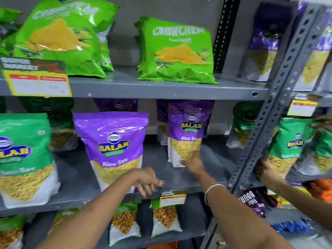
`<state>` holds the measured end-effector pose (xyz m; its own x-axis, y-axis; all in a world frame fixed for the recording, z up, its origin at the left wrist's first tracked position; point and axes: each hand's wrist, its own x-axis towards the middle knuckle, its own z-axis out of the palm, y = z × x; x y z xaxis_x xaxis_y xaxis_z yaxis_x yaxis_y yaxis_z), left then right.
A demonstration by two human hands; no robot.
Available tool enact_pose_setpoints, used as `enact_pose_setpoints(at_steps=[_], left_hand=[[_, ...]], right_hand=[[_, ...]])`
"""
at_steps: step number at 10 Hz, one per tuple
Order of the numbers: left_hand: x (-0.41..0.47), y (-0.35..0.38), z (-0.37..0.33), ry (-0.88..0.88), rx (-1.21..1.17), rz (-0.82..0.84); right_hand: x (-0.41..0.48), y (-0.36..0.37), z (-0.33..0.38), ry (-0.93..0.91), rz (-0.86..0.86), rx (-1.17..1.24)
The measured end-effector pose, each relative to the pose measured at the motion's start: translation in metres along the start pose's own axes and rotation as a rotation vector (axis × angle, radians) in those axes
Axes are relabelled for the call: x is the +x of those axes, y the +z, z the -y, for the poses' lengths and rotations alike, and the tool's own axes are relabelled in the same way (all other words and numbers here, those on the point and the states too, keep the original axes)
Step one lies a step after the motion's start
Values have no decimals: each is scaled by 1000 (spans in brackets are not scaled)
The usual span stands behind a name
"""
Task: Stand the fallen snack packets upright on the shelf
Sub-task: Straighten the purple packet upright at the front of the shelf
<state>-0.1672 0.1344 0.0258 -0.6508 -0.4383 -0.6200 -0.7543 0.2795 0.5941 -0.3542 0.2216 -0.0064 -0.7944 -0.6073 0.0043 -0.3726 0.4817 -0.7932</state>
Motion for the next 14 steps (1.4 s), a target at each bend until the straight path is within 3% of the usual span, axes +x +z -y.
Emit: enact_pose_setpoints(at_steps=[1, 2, 3, 4, 5, 10, 14], left_hand=[[60, 9, -36, 175, -217, -370], [92, 10, -55, 212, -347, -528], [125, 16, -73, 278, -589, -571], [131, 23, -77, 274, -663, -638], [124, 31, -76, 195, -550, -733], [65, 72, -71, 110, -316, -684], [56, 88, -70, 113, -318, -666]], right_hand=[[51, -38, -27, 23, 1, -26], [80, -48, -42, -25, 128, 78], [101, -47, -49, -85, 352, 302], [109, -37, -59, -54, 376, 378], [105, -35, -70, -33, 392, 428], [35, -66, -78, -77, 411, 383], [11, -75, -69, -28, 394, 337]])
